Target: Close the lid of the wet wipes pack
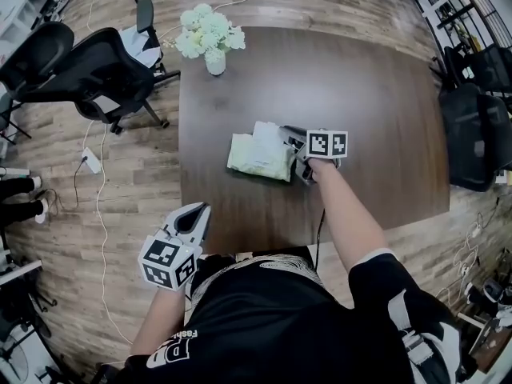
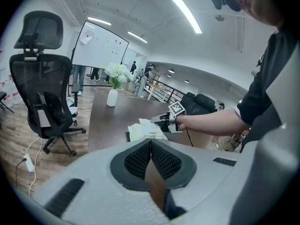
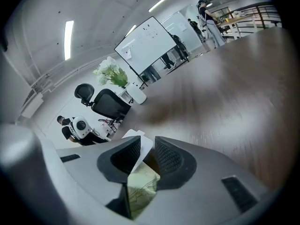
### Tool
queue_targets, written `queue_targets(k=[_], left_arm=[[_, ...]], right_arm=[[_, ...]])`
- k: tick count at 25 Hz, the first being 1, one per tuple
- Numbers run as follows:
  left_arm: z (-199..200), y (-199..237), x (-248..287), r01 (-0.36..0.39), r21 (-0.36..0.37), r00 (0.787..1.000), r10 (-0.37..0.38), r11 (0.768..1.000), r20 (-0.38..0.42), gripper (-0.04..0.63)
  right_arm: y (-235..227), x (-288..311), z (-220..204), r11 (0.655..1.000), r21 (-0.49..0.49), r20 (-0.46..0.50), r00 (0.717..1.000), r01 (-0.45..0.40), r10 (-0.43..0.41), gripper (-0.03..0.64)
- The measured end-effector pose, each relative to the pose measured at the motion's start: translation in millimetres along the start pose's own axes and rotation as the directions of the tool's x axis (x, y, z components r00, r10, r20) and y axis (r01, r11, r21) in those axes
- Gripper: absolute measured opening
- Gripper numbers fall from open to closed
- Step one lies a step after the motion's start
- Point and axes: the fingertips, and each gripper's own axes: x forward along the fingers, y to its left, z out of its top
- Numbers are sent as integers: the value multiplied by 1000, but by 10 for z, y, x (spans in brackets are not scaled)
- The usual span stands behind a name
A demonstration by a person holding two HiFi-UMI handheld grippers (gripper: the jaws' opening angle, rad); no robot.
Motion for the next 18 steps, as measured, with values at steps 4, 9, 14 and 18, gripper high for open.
queue_targets(k=[4,9,14,18], left_arm=[[33,3,-19,10,11,1000,-10,1000,5,20],[78,-16,-37,30,34,999,-30,999,12,19],[122,-68,-75,56,62,998,-58,996,21,20],[129,-111,-114,72,78,997,-74,994,27,19]], right_arm=[[107,-50,71,999,-41,-6,1000,-17,16,73],[300,-184,176,984,-175,-8,1000,-10,9,44],[536,-328,155,942,-336,-38,999,1,-15,43],[660,-421,72,884,-466,-61,996,33,-70,43]])
